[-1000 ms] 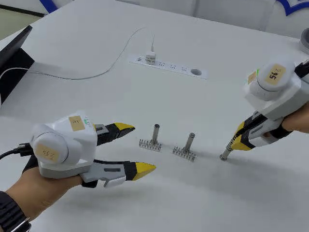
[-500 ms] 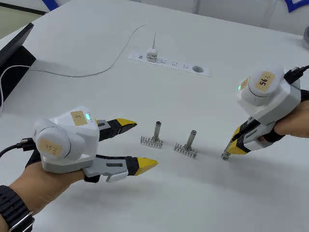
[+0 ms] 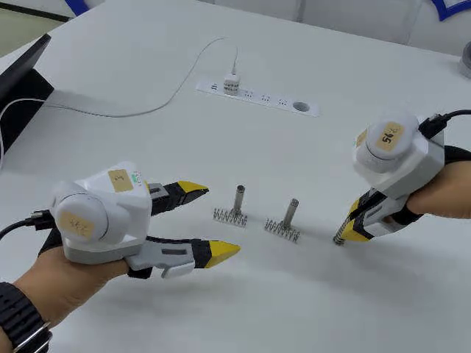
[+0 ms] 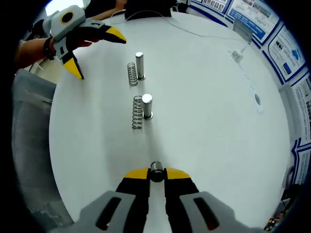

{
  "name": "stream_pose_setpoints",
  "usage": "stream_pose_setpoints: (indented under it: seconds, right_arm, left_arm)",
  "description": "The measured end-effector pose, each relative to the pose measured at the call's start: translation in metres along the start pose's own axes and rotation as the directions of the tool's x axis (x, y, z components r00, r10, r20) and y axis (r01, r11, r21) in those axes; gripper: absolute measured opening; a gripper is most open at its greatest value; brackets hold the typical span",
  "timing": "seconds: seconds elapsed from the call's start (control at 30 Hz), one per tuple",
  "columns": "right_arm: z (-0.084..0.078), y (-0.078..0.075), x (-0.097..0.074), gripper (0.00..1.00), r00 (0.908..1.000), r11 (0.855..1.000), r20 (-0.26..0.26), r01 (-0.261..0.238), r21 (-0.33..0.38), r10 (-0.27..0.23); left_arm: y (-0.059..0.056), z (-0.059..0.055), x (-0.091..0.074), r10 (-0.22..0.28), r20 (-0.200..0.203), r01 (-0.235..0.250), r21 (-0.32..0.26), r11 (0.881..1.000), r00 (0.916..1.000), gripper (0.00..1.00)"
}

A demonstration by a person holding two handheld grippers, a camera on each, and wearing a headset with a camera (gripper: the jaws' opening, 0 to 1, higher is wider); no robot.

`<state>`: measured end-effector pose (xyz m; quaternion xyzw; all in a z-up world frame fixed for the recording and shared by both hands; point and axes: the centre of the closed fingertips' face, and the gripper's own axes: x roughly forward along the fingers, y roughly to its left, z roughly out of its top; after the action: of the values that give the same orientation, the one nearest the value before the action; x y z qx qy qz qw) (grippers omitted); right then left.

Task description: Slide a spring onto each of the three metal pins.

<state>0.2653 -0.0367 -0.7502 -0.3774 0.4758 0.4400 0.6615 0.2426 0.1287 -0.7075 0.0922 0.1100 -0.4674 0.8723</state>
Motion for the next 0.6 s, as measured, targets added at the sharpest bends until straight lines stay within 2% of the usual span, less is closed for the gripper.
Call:
stream_pose_setpoints:
  seconds: [0.2,0.33,0.6]
  right_arm:
    - [0.001,-0.002,0.002,0.13,1.0000,1.000,0.003,0.008,-0.011,-0.008]
    - [0.001,0.000,0.002,0.17,0.9999,1.000,0.013,0.003,-0.012,-0.003]
    - [0.009,-0.004,-0.015,0.21,0.9977,0.999,0.053,0.043,-0.027,-0.041]
  left_arm:
    - [0.000,0.000,0.000,0.001,0.001,-0.001,0.001,1.000,1.0000,0.59]
    - [-0.001,0.000,-0.001,0.002,0.001,-0.002,0.000,1.000,1.0000,0.59]
    - [-0.001,0.000,-0.002,0.001,-0.003,-0.001,0.002,1.000,1.0000,0.59]
